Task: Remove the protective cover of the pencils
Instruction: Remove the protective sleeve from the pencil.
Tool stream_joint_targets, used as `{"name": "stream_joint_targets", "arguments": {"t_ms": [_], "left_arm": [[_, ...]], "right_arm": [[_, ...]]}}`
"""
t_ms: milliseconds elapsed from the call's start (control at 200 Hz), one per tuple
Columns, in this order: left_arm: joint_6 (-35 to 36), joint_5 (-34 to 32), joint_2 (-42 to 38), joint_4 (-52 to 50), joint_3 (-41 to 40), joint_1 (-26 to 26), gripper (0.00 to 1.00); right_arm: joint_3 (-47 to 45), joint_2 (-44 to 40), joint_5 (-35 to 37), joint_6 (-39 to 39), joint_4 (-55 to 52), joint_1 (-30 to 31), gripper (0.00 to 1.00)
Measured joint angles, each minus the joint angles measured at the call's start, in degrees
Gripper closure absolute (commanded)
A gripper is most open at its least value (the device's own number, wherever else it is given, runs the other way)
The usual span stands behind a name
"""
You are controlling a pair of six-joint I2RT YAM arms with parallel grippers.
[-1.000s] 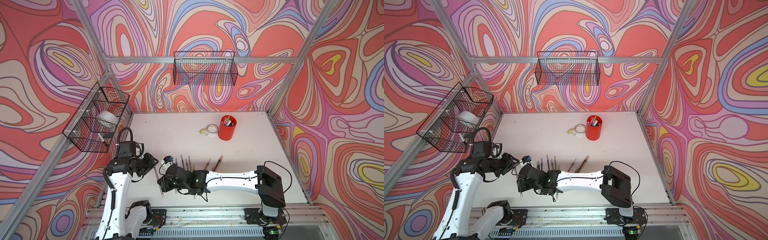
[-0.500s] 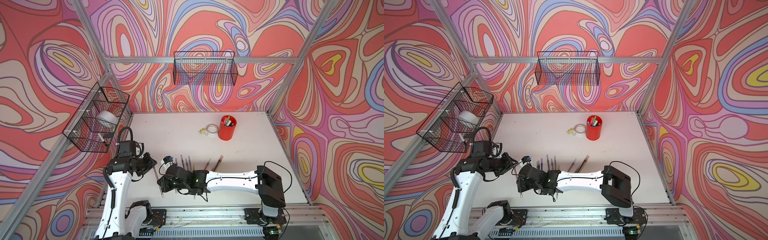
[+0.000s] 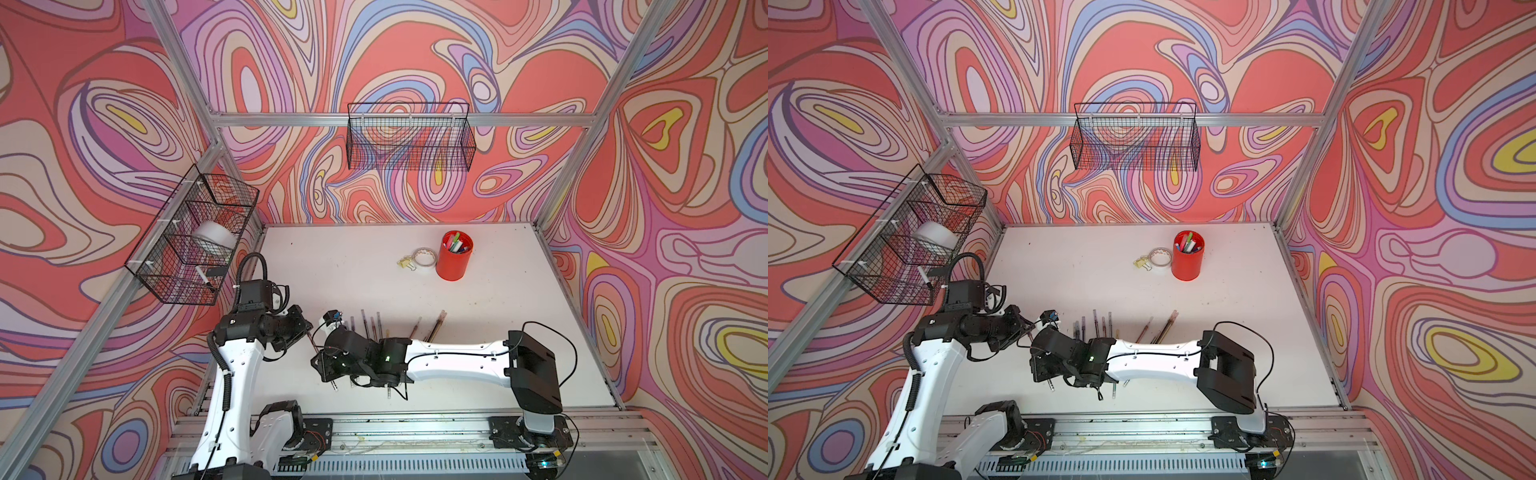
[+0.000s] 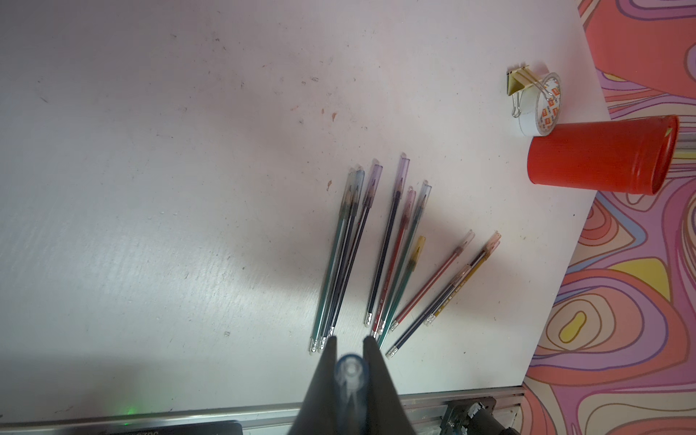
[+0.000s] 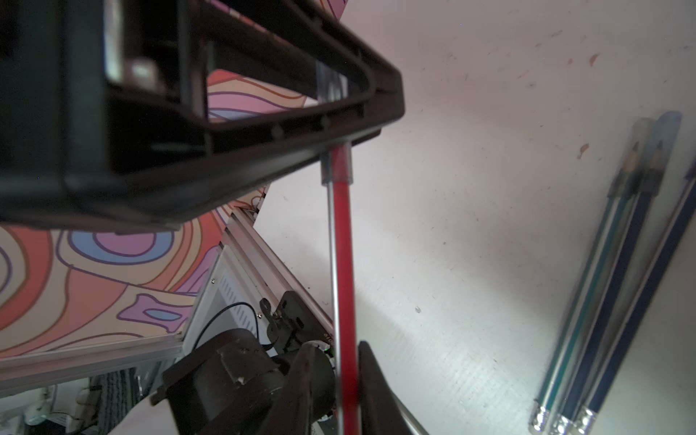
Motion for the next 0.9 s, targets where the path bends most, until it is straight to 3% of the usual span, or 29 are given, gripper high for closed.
{"name": "stream_joint_targets", "arguments": {"t_ms": [175, 516, 901], "left_arm": [[2.2, -0.2, 3.0, -2.1, 3.8, 0.0, 1.0], [8.4, -3.3, 11.2, -3.3, 14.2, -0.2, 1.0], [9.2, -8.7, 14.8, -0.5, 15.2, -0.3, 1.0]], "right_arm": [[0.7, 0.2, 0.8, -0.6, 0.3, -0.1, 1.0], [1.4, 0.1, 2.3, -0.7, 2.9, 0.0, 1.0], [1.2, 0.1, 5.9, 3.5, -2.5, 3.7, 1.0]]}}
